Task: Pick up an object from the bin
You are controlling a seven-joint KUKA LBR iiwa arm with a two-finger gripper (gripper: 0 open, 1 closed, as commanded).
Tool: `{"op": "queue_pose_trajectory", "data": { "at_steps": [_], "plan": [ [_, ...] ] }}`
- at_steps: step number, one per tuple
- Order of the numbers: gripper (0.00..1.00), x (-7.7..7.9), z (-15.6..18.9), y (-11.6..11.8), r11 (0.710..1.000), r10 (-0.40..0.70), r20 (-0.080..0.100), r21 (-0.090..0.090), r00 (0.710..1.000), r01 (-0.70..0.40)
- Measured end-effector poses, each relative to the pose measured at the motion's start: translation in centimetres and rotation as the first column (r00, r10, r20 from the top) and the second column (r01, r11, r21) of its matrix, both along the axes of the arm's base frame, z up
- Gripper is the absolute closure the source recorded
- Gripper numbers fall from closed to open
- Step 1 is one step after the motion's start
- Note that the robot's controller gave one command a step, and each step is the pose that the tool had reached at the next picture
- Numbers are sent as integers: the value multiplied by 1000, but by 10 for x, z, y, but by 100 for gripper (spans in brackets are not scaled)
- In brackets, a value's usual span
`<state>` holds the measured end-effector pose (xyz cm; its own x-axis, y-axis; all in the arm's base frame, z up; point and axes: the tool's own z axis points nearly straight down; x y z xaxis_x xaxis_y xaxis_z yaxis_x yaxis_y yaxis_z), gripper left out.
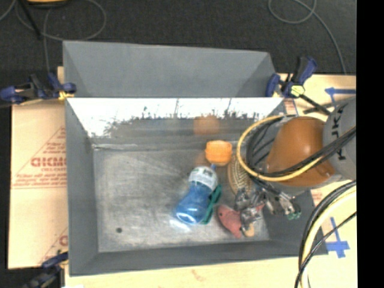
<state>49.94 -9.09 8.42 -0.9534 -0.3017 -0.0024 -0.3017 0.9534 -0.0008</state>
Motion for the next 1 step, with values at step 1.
{"op": "queue_pose_trajectory", "data": {
  "at_steps": [1],
  "plan": [
    [100, -14, 149, -29, 1000, -7, 2, 0, 1000, 7]
  ]
}}
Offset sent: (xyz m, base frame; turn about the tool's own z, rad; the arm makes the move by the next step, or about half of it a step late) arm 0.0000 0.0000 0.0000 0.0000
